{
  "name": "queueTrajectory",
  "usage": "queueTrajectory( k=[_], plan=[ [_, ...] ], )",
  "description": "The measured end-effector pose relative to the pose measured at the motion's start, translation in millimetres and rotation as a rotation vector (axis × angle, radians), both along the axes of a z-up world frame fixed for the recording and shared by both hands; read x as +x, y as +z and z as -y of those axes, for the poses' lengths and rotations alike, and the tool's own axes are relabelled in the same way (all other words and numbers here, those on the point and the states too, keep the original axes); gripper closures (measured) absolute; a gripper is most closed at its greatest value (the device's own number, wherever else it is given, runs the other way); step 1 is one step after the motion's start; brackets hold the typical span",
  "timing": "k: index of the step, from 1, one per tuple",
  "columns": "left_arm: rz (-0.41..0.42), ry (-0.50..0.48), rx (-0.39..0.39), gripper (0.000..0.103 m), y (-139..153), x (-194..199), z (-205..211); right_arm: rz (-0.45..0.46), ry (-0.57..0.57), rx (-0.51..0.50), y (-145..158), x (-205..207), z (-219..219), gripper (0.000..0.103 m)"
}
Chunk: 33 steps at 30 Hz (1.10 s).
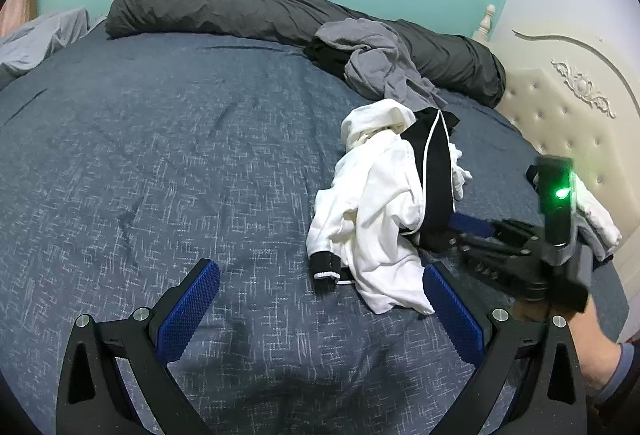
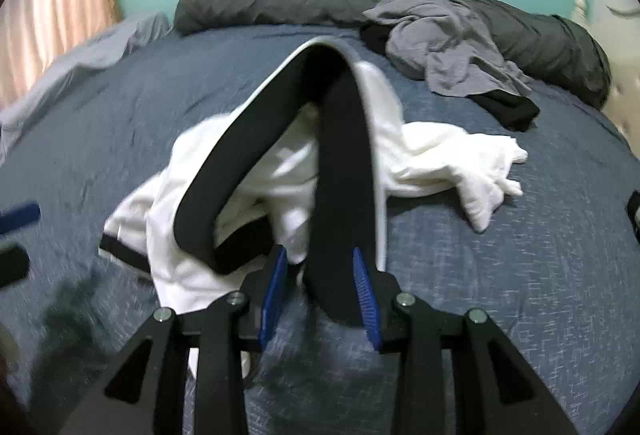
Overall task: Fold clothes
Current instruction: 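Hold the black-trimmed edge with the right gripper while the left gripper approaches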
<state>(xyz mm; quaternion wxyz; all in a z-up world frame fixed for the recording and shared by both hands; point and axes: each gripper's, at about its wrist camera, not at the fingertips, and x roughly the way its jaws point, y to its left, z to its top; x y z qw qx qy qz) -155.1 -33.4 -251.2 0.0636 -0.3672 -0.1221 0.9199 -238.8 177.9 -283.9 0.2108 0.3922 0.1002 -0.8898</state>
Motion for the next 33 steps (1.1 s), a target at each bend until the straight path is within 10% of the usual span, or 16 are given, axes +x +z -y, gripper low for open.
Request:
queueTrajectory(
  k=[11, 13, 17, 33],
  plan=[
    [0.01, 0.006, 0.014, 0.0, -4, -2, 7, 0.062, -0.121, 0.059, -20, -36, -4, 0.068],
    [0.01, 0.007, 0.017, 0.0, -3, -3, 7, 0.074, -0.115, 0.035, -20, -40, -8, 0.085],
    [0.013, 0.009, 0.019, 0.0, -3, -4, 6, 0.05, -0.087, 0.0, -7, -32, -11, 0.099],
    [0.009, 0.019, -0.01, 0.0, -6, -16, -15, -0.017, 0.061, -0.181, 64, -3, -26, 0.101]
  ],
)
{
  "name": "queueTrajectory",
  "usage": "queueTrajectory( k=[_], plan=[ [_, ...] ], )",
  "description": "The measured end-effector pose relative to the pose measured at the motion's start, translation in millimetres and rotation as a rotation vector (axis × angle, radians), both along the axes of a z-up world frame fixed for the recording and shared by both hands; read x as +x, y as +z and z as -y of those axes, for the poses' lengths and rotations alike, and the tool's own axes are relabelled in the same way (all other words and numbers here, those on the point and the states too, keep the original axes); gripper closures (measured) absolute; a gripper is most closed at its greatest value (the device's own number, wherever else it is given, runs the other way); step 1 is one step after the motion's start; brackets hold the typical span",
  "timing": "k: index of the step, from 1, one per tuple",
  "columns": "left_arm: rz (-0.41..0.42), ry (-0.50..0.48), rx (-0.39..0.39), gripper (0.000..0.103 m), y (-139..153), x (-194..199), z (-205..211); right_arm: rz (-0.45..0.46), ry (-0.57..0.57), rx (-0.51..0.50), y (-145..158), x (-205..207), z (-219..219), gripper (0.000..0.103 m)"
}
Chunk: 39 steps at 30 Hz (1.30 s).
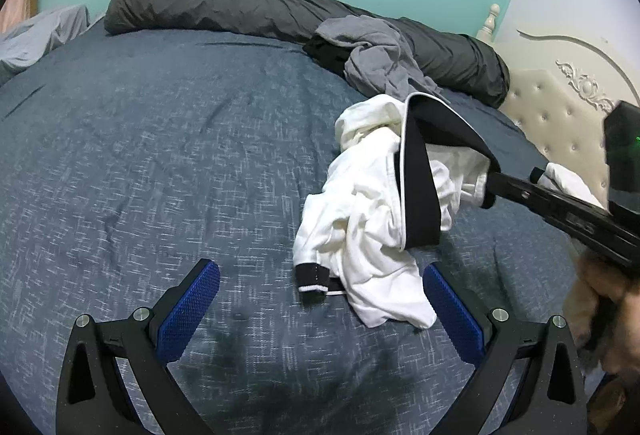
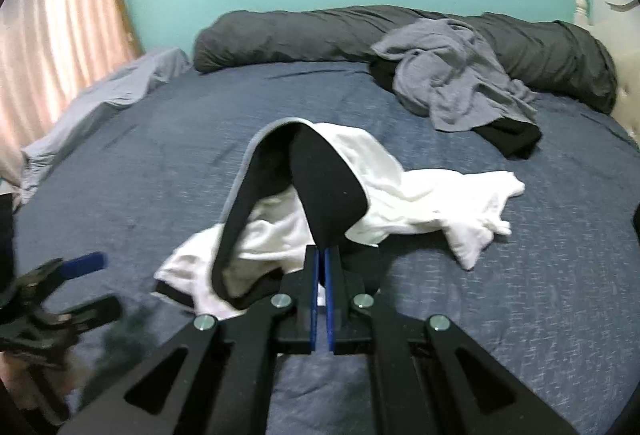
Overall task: Fold clothes
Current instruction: 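Hold the black-trimmed edge with the right gripper while the left gripper approaches, then grasp the white garment with the left gripper beside the right gripper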
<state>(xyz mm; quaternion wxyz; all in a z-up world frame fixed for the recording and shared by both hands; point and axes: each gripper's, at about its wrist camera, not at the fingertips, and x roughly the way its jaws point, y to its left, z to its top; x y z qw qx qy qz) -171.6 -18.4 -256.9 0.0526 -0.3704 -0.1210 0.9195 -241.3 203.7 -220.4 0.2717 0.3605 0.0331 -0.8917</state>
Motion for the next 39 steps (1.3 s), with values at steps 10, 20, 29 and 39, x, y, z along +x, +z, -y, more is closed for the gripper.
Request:
queueTrajectory(
  k=[10, 20, 29, 39],
  plan=[
    [0.03, -0.028, 0.04, 0.0, -8, -22, -15, -0.011, 0.049, 0.019, 8, 19, 4, 0.101],
    [0.036, -0.087, 0.049, 0.0, -14, -38, -35, 0.019, 0.025, -0.029, 1, 16, -7, 0.101],
    [0.03, -0.124, 0.059, 0.014, -16, -40, -45, 0.026, 0.031, -0.067, 0, 19, -7, 0.101],
    [0.044, -0.149, 0.04, 0.035, -20, -43, -52, 0.028, 0.034, -0.085, 1, 23, -8, 0.101]
  ],
)
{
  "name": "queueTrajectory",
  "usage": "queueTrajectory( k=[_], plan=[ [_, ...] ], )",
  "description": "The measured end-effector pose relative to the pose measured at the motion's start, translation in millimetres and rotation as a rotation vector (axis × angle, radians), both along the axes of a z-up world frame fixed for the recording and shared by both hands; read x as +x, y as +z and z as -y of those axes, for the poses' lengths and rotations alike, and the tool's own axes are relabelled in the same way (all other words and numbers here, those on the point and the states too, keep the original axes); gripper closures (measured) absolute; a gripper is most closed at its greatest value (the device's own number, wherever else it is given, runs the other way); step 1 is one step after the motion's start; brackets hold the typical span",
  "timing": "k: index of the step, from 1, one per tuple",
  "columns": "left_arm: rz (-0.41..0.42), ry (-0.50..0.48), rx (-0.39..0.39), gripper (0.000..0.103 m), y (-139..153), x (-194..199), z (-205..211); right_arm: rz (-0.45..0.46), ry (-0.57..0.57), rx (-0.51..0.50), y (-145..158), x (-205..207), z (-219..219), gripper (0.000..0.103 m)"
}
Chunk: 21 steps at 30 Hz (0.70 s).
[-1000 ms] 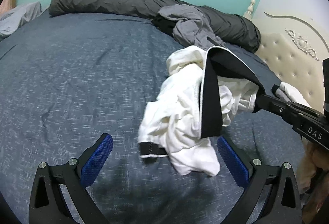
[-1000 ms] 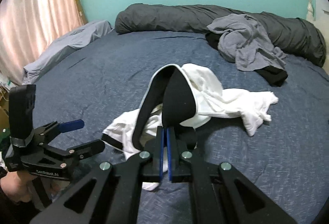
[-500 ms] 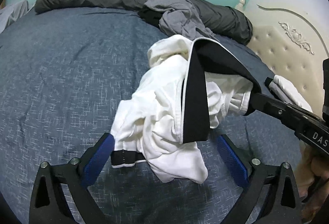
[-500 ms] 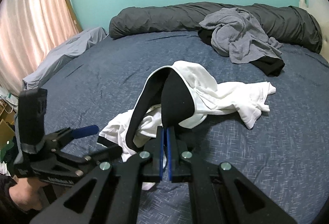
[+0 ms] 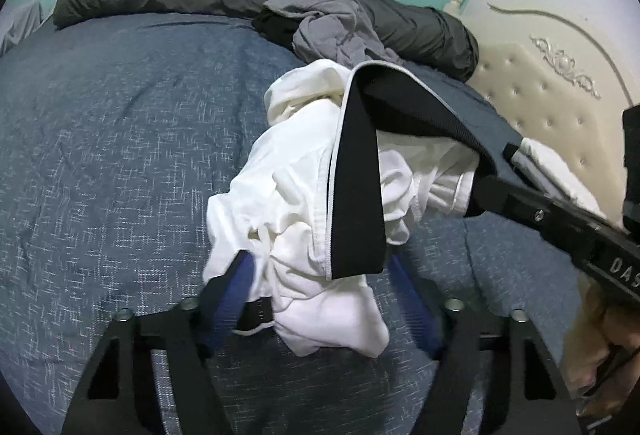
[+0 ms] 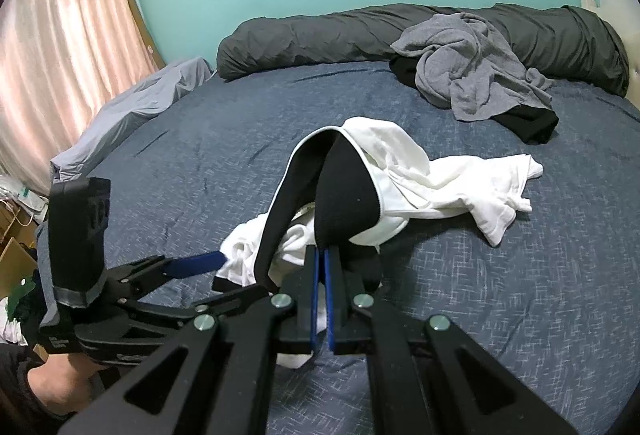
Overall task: Fold clothes
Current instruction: 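Grasp the white garment with the left gripper beside the right gripper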
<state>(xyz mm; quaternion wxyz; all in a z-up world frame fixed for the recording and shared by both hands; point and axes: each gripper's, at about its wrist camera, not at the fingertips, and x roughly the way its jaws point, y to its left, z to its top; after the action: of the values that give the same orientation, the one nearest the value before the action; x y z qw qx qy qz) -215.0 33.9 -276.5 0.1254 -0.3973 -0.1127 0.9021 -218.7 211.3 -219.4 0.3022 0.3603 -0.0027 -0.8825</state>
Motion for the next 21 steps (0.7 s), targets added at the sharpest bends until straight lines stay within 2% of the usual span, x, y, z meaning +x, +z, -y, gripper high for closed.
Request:
queueTrajectory(
  k=[4, 8, 12, 17, 21],
  plan=[
    [0.011, -0.015, 0.006, 0.036, -2, -1, -2, 0.005, 0.002, -0.005, 0, 0, 1, 0.101],
    [0.018, -0.014, 0.033, 0.045, -4, -1, 2, 0.006, 0.005, -0.006, -2, 1, 1, 0.101],
    [0.019, -0.009, 0.053, 0.048, -4, -1, 3, 0.009, 0.007, -0.011, -2, 2, 1, 0.101],
    [-0.029, -0.016, 0.048, 0.049, 10, 7, -2, 0.012, 0.01, -0.021, -4, 2, 1, 0.101],
    [-0.022, -0.033, 0.073, 0.049, 7, 7, -6, 0.011, 0.012, -0.028, -4, 2, 0, 0.101]
  ],
)
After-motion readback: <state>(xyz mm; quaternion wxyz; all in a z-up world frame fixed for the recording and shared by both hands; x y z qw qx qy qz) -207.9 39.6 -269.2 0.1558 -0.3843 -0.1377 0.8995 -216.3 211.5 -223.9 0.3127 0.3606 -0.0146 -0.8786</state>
